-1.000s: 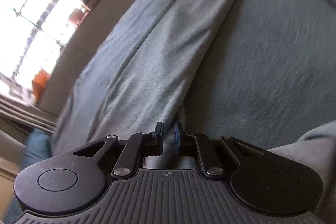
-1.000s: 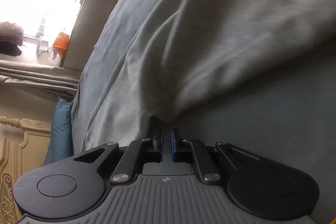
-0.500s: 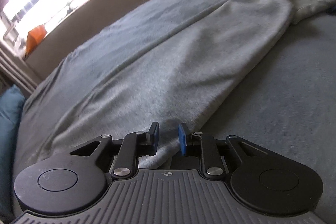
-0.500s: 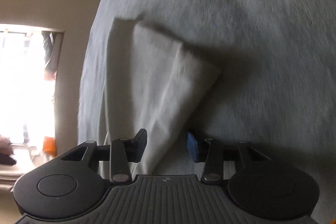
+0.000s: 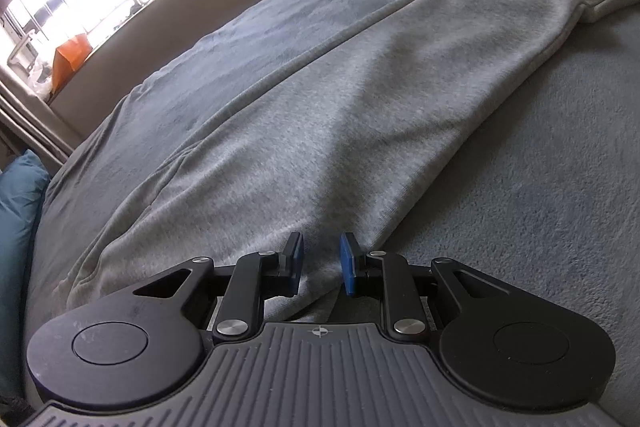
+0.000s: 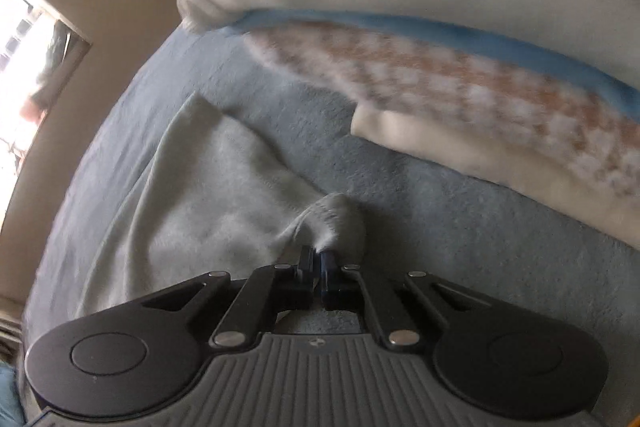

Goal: Fold clothes

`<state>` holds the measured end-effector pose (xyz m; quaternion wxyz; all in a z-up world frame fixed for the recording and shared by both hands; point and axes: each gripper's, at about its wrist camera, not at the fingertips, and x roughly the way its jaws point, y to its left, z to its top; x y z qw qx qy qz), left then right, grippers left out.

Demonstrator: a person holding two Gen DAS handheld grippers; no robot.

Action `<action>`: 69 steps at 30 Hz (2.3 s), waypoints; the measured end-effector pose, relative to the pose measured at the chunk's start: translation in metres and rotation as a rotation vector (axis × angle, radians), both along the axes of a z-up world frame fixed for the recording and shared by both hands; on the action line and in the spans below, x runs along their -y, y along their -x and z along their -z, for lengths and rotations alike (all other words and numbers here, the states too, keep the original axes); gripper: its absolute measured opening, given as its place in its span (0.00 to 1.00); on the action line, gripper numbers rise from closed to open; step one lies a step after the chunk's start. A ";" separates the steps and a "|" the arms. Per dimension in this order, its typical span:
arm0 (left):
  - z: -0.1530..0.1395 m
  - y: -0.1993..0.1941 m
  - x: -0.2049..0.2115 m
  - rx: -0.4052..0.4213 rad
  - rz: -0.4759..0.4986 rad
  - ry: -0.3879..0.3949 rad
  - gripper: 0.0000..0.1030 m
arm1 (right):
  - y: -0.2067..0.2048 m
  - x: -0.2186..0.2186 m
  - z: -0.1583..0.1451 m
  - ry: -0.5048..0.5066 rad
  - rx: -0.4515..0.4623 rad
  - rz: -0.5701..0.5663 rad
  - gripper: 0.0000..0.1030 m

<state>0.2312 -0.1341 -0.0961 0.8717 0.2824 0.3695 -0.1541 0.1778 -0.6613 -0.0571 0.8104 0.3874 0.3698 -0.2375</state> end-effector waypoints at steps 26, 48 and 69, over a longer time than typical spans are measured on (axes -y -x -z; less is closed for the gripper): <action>-0.061 0.045 -0.034 -0.039 -0.185 0.293 0.30 | -0.007 -0.090 -0.060 0.250 0.115 -0.305 0.28; -0.060 0.017 -0.071 0.027 -0.374 0.359 0.33 | -0.057 -0.175 -0.064 0.290 0.134 -0.599 0.33; 0.005 -0.016 -0.060 -0.036 -0.367 0.297 0.46 | -0.217 -0.147 0.010 0.372 -0.072 -0.591 0.06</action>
